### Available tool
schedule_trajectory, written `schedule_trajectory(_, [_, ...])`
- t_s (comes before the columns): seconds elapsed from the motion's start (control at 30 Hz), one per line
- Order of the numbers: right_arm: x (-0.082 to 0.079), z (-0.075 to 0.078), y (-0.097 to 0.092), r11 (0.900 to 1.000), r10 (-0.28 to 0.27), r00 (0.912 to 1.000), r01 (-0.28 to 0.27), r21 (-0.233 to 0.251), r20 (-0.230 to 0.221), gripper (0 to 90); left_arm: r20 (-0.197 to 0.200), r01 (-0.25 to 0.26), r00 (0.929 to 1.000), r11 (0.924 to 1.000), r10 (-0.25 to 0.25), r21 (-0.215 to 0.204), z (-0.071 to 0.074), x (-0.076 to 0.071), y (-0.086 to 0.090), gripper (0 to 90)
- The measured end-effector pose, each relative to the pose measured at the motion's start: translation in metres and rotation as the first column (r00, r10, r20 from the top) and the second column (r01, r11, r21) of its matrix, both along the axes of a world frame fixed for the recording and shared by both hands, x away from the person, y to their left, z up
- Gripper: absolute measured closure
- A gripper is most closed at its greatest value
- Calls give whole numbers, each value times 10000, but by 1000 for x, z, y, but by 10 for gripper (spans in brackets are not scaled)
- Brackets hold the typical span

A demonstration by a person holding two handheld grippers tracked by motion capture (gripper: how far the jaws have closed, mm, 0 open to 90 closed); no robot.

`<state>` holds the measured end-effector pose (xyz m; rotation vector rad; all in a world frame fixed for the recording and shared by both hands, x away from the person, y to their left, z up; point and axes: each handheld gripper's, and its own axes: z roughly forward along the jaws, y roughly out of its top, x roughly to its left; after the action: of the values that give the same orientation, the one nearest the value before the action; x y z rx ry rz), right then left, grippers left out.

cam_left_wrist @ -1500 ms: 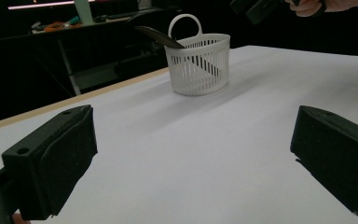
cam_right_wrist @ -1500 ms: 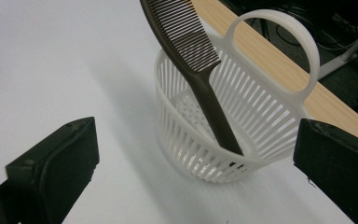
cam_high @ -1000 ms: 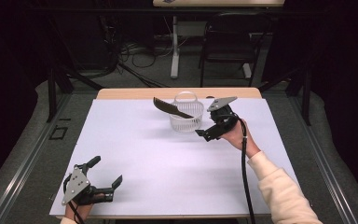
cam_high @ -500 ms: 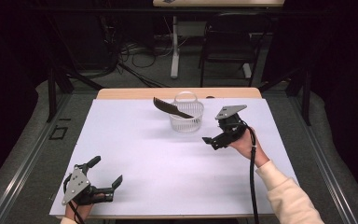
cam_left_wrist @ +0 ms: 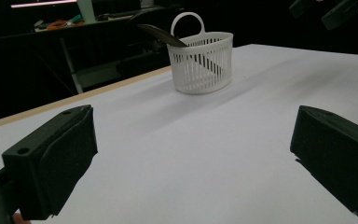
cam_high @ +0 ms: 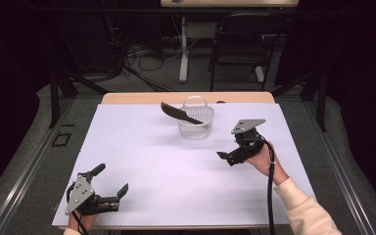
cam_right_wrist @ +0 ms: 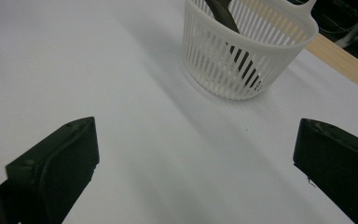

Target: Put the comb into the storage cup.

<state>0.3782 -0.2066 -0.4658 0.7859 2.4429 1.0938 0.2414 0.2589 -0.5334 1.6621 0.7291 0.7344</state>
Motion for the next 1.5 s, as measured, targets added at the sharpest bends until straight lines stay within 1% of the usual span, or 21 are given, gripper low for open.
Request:
schedule_trajectory(0.2, [-10, -2, -6, 10000, -77, 10000, 77, 42, 30, 0, 14, 0, 10000, 10000, 0, -7, 0, 0, 0, 4])
schedule_trajectory(0.5, [-22, -12, -16, 9997, -233, 9996, 231, -97, -170, 0, 44, 36, 10000, 10000, -36, -69, 0, 0, 0, 4])
schedule_trajectory(0.63, [-29, -14, -21, 9996, -254, 9995, 251, -157, -173, 0, 2, 18, 10000, 10000, -18, -39, 0, 0, 0, 3])
schedule_trajectory(0.83, [-40, -16, -24, 9995, -186, 9998, 183, -241, -101, 0, 14, 29, 10000, 9999, -29, -126, 0, 0, 0, 3])
schedule_trajectory(0.9, [-44, -17, -25, 9992, -203, 9997, 198, -354, -138, 0, 25, 46, 10000, 9999, -45, -120, 0, 0, 0, 3])
schedule_trajectory(1.03, [-51, -20, -29, 9993, -194, 9995, 186, -327, -239, 0, 54, 36, 10000, 9999, -35, -117, 0, -1, 0, 3])
schedule_trajectory(1.13, [-56, -22, -32, 9993, -233, 9994, 226, -293, -239, 0, 60, 51, 10000, 9999, -50, -116, 1, -1, 0, 3])
schedule_trajectory(1.27, [-63, -25, -34, 9989, -294, 9993, 285, -369, -243, 0, 53, 49, 10000, 9999, -48, -166, 1, -1, 1, 3])
schedule_trajectory(1.4, [-71, -25, -34, 9985, -328, 9993, 320, -455, -160, 0, 31, 80, 10000, 9998, -80, -177, 1, 0, 1, 3])
schedule_trajectory(1.5, [-76, -24, -36, 9986, -358, 9993, 355, -379, -62, 0, 15, 67, 10000, 9999, -67, -158, 0, 0, 1, 3])
